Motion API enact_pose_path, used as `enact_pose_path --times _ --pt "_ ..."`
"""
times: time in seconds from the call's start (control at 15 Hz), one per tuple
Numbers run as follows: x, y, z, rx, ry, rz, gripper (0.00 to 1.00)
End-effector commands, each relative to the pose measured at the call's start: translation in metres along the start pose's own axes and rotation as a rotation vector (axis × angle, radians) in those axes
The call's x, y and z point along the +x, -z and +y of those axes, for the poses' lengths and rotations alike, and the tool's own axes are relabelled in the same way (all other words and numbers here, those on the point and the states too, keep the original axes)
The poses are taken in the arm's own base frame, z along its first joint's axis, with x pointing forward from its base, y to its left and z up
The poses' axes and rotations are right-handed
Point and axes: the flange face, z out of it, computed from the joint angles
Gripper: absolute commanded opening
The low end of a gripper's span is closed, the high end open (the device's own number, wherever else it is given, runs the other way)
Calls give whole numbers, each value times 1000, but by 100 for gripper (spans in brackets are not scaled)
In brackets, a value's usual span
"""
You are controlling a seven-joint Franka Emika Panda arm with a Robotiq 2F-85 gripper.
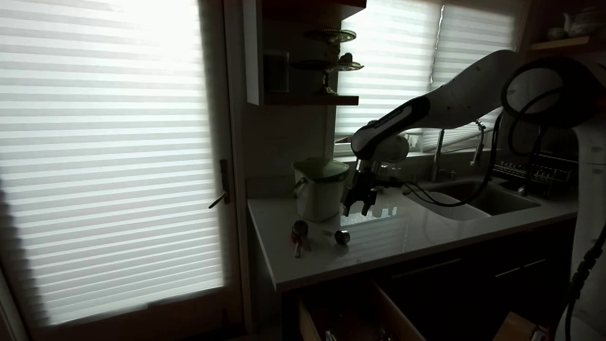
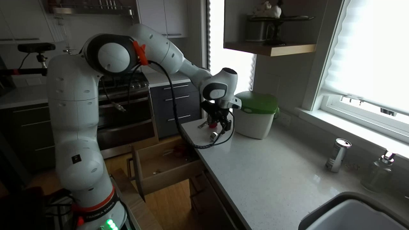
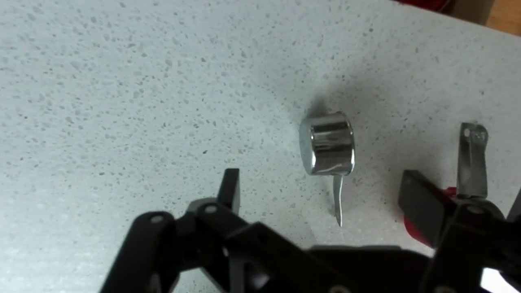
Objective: Place the measuring cup on the right upright
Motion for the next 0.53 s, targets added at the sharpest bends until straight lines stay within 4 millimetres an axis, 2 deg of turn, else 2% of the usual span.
enact_pose_path --times 0.0,0.07,0.13,0.27,0.47 --pt "-30 -2 -37 -179 54 42 100" --pt "-30 -4 -45 -226 57 79 100" --pt "-15 -1 -34 -158 50 37 100" --pt "-21 -4 -48 -201 60 63 100" --pt "-22 -9 -47 -222 58 54 100"
